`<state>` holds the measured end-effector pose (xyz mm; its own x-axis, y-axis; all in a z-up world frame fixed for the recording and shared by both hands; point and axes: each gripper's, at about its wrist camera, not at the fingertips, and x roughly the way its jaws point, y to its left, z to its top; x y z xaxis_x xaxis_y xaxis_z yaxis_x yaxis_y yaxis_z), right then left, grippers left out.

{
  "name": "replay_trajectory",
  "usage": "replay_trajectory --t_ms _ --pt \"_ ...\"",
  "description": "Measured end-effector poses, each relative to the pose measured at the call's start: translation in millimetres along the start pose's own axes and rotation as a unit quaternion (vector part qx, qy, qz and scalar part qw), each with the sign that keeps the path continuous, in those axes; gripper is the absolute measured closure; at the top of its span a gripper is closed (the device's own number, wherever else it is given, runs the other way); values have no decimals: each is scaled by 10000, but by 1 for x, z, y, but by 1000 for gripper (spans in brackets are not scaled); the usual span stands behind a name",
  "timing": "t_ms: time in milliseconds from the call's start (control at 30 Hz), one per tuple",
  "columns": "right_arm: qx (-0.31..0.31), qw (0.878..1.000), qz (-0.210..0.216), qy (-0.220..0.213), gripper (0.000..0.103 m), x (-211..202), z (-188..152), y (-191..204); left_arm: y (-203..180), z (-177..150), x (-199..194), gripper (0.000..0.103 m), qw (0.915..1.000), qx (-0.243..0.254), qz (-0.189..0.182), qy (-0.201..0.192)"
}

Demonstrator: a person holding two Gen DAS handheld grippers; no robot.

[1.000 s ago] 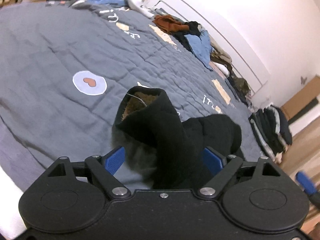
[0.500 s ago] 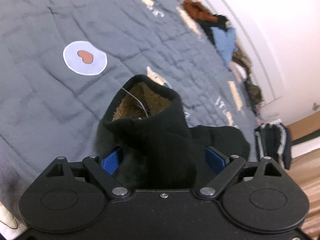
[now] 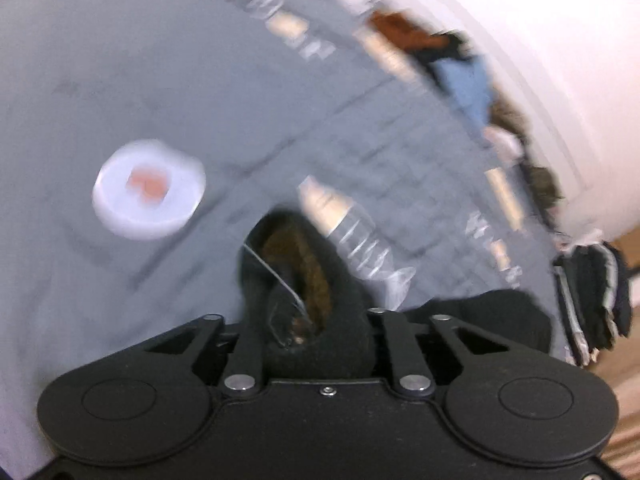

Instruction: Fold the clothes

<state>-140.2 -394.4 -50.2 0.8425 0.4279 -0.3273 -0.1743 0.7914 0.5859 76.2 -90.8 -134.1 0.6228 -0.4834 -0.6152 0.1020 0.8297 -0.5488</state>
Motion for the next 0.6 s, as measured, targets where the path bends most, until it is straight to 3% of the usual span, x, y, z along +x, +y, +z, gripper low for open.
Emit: replay_trajectory --t_ms 100,200,267,333,433,500,600 --pt "14 10000 -1 -3 40 -1 -1 -2 -23 6 -25 91 9908 944 -530 -810" --pt "-19 10000 5 7 40 0 -2 -2 -41 7 -46 91 9658 1816 -986 -1563" --pt "-32 10000 5 5 40 0 -3 -2 -40 10 -39 91 9655 1947 -878 -1489" --pt "-41 10000 3 24 40 1 -4 -3 -30 12 -20 89 9764 1819 -439 -1079" --pt "-32 10000 -36 59 40 3 -6 -5 -5 13 5 71 9885 1389 450 -393" --pt "-14 9999 -67 86 40 3 -6 -7 17 14 16 35 9911 811 1058 43" --pt "20 9999 -109 112 40 4 -7 -10 55 14 9 32 9935 -96 1118 177"
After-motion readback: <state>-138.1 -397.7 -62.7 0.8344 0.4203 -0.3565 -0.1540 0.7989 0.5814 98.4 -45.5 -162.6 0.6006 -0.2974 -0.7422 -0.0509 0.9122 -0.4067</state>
